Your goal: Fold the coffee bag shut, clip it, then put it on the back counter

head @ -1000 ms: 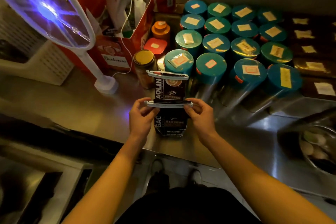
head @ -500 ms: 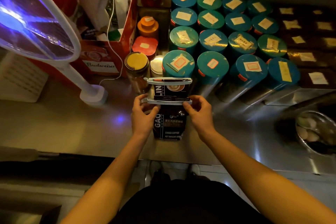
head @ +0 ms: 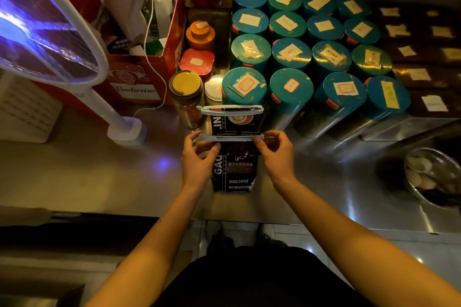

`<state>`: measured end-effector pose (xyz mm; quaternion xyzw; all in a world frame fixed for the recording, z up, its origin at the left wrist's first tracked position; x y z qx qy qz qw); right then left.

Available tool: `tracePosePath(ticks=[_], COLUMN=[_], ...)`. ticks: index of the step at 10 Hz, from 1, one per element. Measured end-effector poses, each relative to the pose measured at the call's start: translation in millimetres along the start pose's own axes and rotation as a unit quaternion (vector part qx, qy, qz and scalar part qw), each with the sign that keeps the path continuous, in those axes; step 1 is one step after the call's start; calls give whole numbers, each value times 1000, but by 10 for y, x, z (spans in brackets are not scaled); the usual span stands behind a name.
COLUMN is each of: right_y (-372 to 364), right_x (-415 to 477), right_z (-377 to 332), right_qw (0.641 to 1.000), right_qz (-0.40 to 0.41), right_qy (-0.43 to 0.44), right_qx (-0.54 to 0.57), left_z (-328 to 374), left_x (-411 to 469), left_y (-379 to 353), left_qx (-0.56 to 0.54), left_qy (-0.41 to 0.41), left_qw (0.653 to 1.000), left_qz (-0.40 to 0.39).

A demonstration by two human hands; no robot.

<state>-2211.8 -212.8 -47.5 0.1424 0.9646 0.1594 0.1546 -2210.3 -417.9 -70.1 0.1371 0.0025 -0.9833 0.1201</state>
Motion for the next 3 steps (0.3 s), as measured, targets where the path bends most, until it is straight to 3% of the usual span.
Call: tracePosePath(ticks=[3], right_y=[33], right_x=[-46], right_z=[-22], right_qw=[1000], right_qz=[16], right_qy=[20], right_qx=[-7], left_z=[11], left_x=[-16], left_y=[-8], left_qx=[0], left_qy=[-24], left_qw=[1000], left_qz=[-6])
Point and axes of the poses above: each hand's wrist, its own x-axis towards the middle knuckle, its own y-axis out of the back of the hand, z = x × y, the point moved 4 cm from there along x, towards the middle knuckle, and after that the axes turned 5 degrees about -x, right-handed, at the moved point
